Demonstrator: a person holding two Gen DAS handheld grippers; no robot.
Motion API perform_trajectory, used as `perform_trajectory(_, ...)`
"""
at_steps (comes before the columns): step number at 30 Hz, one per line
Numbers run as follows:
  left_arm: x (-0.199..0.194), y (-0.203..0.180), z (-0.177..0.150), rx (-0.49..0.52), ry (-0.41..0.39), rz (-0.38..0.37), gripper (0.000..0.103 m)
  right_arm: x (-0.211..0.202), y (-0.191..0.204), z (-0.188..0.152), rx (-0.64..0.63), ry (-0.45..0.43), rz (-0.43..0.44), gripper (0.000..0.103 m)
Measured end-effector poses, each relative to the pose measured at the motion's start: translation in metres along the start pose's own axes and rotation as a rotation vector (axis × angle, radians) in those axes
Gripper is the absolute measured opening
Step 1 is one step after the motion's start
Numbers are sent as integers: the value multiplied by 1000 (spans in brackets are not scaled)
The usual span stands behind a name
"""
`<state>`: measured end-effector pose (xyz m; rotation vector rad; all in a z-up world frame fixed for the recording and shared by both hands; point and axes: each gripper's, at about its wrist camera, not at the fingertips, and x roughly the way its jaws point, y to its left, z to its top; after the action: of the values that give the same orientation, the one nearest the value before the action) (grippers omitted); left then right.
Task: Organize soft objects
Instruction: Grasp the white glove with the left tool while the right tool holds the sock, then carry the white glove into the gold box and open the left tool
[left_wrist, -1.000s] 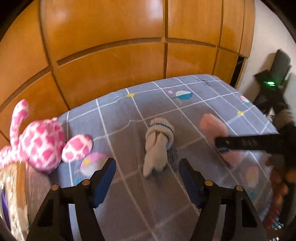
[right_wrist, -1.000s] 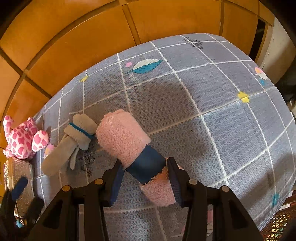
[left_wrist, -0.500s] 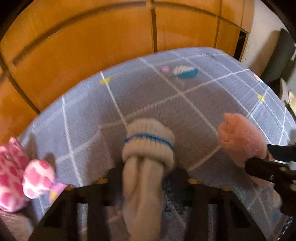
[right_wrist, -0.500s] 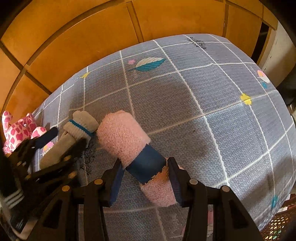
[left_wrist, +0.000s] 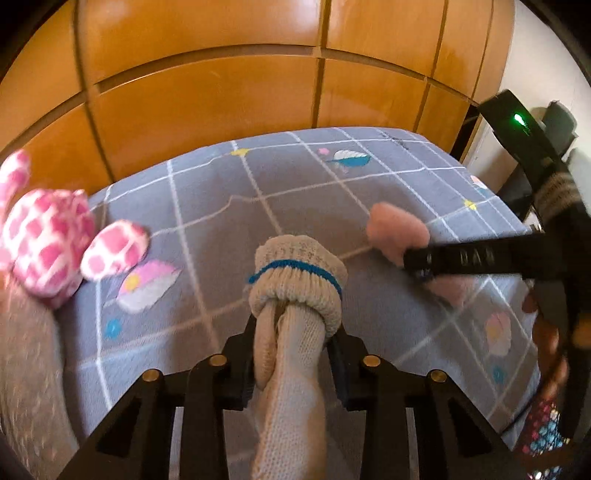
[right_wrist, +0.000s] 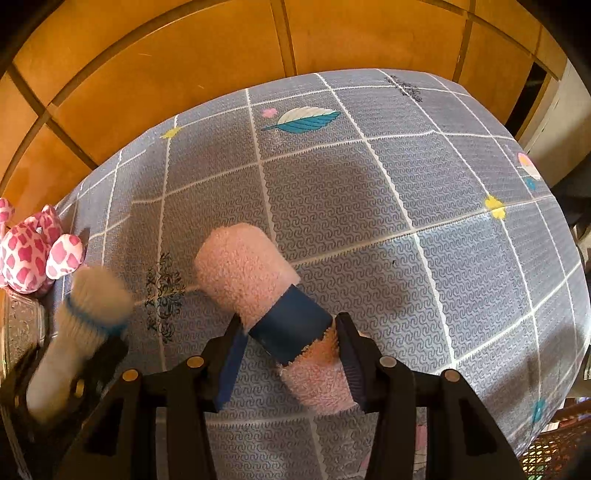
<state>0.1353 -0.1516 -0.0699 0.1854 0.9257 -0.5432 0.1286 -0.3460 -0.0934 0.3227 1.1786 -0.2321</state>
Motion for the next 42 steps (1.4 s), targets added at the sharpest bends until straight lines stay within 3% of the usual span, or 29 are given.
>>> perform_trajectory(5, -20, 24, 8, -87, -10, 25, 33, 2, 3, -2, -11, 2, -21, 51)
perform_trajectory(11, -69, 61, 26, -144, -93, 80, 33, 3, 7, -3, -32, -6, -49, 52)
perform_trajectory(20, -129, 151, 29, -302, -149, 190, 33, 3, 11, -5, -47, -19, -74, 52)
perform_trajectory(26, -161, 205, -1, -387, -161, 275, 34, 1, 14, -7, -49, -27, -80, 52)
perform_trajectory(30, -191, 228, -38, -431, -178, 334, 34, -1, 17, -10, -64, -32, -93, 51)
perform_trajectory(38, -235, 236, -105, -519, -230, 409, 34, -2, 26, -15, -106, -42, -139, 51)
perform_trajectory(42, -249, 232, -134, -542, -246, 446, 34, -1, 46, -25, -240, -67, -230, 49)
